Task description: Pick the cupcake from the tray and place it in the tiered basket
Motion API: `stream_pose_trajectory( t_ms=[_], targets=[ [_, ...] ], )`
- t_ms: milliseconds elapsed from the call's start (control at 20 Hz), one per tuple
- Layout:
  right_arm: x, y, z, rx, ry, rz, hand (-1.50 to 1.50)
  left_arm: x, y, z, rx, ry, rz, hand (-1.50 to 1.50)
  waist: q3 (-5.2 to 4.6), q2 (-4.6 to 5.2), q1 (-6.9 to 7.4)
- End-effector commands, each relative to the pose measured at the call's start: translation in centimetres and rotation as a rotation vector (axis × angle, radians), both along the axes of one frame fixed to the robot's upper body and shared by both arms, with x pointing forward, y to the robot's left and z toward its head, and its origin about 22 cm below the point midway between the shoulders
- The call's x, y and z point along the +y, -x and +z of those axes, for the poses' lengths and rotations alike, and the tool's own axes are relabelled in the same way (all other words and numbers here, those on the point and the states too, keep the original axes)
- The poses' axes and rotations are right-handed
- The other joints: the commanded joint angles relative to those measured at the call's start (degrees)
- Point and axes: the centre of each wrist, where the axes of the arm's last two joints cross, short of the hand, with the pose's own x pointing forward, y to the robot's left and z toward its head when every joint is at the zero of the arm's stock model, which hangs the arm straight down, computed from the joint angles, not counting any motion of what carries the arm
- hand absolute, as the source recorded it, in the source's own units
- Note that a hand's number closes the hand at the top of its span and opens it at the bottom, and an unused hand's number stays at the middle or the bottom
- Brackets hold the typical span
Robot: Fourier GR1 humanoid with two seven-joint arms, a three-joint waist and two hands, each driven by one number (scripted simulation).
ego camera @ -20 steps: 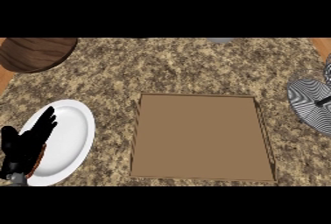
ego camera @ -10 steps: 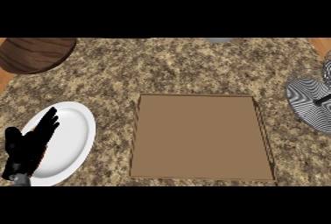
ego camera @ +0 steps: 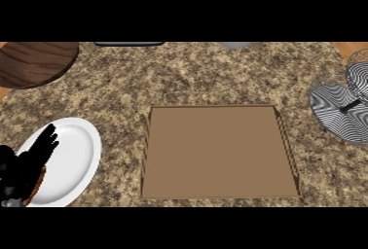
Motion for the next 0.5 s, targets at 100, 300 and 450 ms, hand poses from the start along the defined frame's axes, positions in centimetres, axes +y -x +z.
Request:
stream_pose_trajectory(
  t_ms=[100, 300, 450],
  targets=[
    [-0.2, 1.8, 1.9, -0.319, -0.106, 0.008, -1.50, 1.0, 2.4, -1.0, 0.030, -0.002, 0.046, 0.00, -0.07, -1.23, -2.26],
    [-0.2, 3.8, 3.1, -0.457, -0.082, 0.086, -1.50, 1.3, 1.2, 0.0, 0.037, 0.007, 0.088, 0.00, -0.03, -1.72, -4.44],
    [-1.0, 5.4, 1.8, -0.498, -0.128, 0.123, -1.50, 0.8, 3.0, -1.3, 0.051, 0.019, 0.094, 0.00, 0.01, -1.75, -4.53]
  ],
)
